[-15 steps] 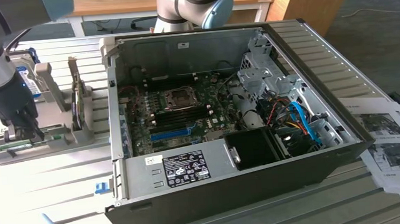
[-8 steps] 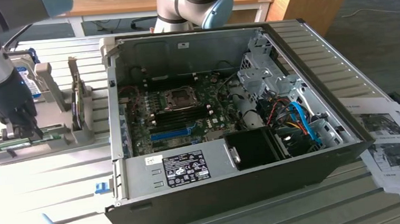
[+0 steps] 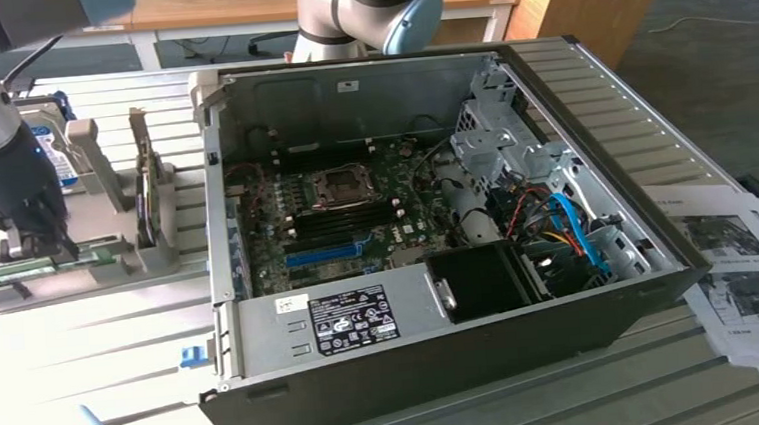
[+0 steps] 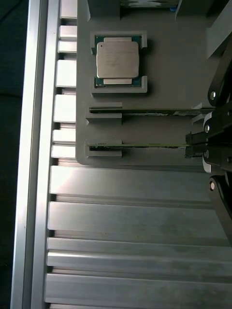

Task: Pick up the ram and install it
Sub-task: 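Pick up the ram and move it above insertion slot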

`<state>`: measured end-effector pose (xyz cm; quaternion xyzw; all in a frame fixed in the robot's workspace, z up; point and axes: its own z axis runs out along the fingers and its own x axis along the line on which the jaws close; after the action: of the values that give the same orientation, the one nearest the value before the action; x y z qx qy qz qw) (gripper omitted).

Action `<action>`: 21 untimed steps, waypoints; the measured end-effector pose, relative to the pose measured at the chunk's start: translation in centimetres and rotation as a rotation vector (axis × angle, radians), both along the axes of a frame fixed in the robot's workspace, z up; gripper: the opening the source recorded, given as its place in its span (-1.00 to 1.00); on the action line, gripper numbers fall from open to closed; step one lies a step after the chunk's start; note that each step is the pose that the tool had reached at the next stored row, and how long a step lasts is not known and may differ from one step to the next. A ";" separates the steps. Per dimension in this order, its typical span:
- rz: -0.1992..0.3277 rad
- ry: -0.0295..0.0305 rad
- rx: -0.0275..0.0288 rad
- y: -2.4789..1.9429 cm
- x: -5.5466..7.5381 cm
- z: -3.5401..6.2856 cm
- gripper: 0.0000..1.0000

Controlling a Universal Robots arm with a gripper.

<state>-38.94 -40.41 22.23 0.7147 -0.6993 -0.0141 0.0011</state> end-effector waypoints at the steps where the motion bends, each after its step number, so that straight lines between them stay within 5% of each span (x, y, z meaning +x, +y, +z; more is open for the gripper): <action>1: 0.000 0.0000 0.0000 0.00 0.0 0.10 -0.78; 21: 0.000 0.0000 0.0000 0.00 0.0 2.33 -0.78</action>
<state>-38.94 -40.41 24.55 0.7147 -0.6993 -0.0141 0.0011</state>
